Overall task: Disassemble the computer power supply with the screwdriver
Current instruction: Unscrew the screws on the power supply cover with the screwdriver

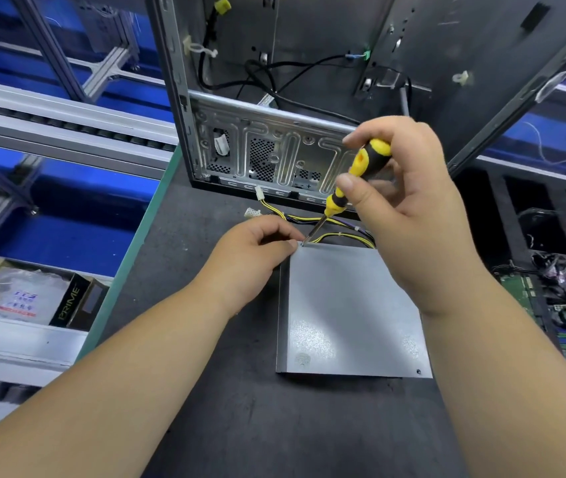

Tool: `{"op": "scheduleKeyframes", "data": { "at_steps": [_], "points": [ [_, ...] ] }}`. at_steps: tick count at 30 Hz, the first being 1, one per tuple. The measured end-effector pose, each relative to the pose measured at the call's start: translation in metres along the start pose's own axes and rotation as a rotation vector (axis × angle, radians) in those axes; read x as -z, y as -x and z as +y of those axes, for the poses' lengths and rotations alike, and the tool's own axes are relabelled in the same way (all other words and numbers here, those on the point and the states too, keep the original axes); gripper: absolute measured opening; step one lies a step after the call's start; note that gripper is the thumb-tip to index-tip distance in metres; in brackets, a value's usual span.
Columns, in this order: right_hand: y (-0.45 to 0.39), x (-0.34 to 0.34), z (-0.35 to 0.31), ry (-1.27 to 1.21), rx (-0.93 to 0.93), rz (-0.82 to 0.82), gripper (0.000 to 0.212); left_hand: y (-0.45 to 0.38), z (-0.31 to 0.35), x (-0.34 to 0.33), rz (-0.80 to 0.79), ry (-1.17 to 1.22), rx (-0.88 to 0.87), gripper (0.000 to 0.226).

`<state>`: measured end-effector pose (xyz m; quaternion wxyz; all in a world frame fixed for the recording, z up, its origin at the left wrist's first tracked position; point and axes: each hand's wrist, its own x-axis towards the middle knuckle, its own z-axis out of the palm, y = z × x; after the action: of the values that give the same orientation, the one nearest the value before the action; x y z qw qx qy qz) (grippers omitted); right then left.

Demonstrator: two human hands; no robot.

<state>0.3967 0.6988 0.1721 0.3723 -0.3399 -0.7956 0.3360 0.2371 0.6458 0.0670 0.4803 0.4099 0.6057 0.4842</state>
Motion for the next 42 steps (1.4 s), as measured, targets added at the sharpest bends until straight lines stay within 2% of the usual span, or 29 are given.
{"op": "scheduleKeyframes", "data": {
  "at_steps": [4,8,13,22,27,30,33,38,39,42],
  "points": [
    [-0.006,0.000,-0.008,0.036,-0.006,0.022,0.034,-0.002,-0.002,0.002,-0.004,-0.018,-0.014,0.018],
    [-0.005,0.003,-0.010,0.062,-0.047,0.048,0.046,-0.001,-0.004,0.001,0.001,0.005,-0.012,0.014],
    [-0.003,0.006,-0.014,0.123,-0.058,0.043,0.029,-0.002,-0.005,0.001,-0.004,0.009,-0.015,0.012],
    [-0.004,0.016,-0.013,0.071,-0.087,-0.052,0.032,-0.002,-0.004,0.003,-0.012,0.012,-0.022,0.017],
    [-0.007,0.019,-0.016,0.125,-0.057,-0.186,0.038,-0.003,-0.001,0.006,-0.037,-0.021,-0.040,0.023],
    [-0.010,0.019,-0.021,0.159,-0.039,-0.282,0.038,-0.002,0.003,0.008,-0.076,0.002,-0.130,0.035],
    [-0.015,0.021,-0.024,0.179,-0.065,-0.329,0.035,-0.003,0.011,0.008,-0.133,-0.027,-0.222,0.026],
    [-0.015,0.016,-0.030,0.238,-0.070,-0.307,0.017,-0.009,0.015,0.005,0.006,-0.289,-0.429,0.020],
    [-0.016,0.015,-0.031,0.283,-0.059,-0.291,0.014,-0.009,0.014,0.004,0.025,-0.306,-0.467,0.019],
    [-0.021,0.010,-0.034,0.571,-0.001,-0.230,0.030,-0.010,0.010,0.004,0.041,-0.357,-0.526,0.017]
  ]
}}
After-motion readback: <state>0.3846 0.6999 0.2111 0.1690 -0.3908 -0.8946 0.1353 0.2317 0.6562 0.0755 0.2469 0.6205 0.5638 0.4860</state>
